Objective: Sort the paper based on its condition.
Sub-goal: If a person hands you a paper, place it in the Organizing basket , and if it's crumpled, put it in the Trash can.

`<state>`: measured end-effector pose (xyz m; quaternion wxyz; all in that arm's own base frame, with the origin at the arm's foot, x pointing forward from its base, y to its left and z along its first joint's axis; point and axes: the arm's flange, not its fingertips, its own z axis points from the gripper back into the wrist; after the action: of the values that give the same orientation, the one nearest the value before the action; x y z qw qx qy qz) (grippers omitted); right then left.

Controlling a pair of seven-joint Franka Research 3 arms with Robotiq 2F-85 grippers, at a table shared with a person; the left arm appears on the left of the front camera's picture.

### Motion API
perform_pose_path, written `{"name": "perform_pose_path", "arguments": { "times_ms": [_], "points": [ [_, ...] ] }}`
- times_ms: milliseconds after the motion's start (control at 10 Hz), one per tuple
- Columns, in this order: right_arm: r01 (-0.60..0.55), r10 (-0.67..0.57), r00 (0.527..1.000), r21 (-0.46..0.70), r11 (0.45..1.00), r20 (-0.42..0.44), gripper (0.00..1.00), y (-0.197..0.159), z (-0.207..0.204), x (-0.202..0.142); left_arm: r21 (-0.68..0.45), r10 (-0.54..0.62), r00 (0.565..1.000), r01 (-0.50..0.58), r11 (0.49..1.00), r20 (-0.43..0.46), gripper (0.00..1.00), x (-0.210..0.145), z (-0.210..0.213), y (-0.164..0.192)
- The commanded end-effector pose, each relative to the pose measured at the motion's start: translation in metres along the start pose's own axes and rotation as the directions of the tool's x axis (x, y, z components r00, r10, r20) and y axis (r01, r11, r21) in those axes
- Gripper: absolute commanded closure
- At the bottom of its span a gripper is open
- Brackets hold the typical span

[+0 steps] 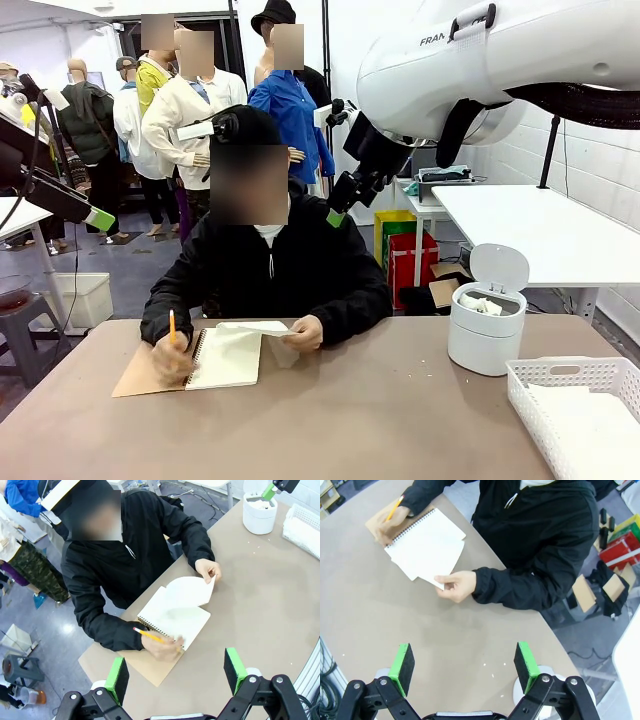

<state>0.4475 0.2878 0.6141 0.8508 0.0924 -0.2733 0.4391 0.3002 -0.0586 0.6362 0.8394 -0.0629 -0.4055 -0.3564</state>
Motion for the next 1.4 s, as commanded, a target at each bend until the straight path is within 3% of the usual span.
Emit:
{"name": "perform_pose_path", "arguments": {
  "times_ms": [0,1300],
  "points": [
    [0.000,0.000,1.000,0.000,1.000,0.001,0.00,-0.0004,0.0000,0.0003,0.005,0.001,1.000,-0.001,1.000,-0.003,0.00,-0.0003,0.0000,0.0001],
    [0.000,0.000,1.000,0.000,1.000,0.001,0.00,-0.0004,0.0000,0.0003,0.005,0.001,1.000,-0.001,1.000,-0.003,0.00,-0.0003,0.0000,0.0001]
  ]
}}
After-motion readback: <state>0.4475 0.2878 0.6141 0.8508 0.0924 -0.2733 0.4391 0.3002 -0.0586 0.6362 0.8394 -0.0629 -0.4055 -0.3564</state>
